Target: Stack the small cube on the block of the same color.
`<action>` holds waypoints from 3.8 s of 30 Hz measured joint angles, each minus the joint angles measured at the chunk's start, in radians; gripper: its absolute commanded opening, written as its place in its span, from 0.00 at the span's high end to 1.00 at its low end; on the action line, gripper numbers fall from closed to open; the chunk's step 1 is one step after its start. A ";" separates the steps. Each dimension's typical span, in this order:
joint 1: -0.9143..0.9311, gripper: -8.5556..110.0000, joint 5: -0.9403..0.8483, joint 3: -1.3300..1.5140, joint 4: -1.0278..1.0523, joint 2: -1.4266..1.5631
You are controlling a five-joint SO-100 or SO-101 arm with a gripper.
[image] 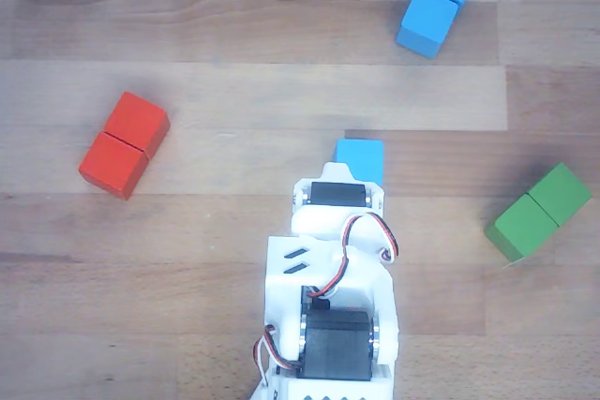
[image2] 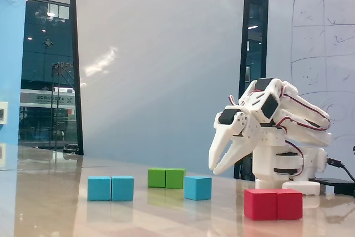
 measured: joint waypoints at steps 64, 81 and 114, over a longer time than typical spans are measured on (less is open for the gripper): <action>0.002 0.91 -0.006 -0.919 0.167 -1.315; 0.008 0.65 -0.048 -0.815 0.094 -1.325; 0.123 0.65 -0.051 -0.710 -0.100 -1.447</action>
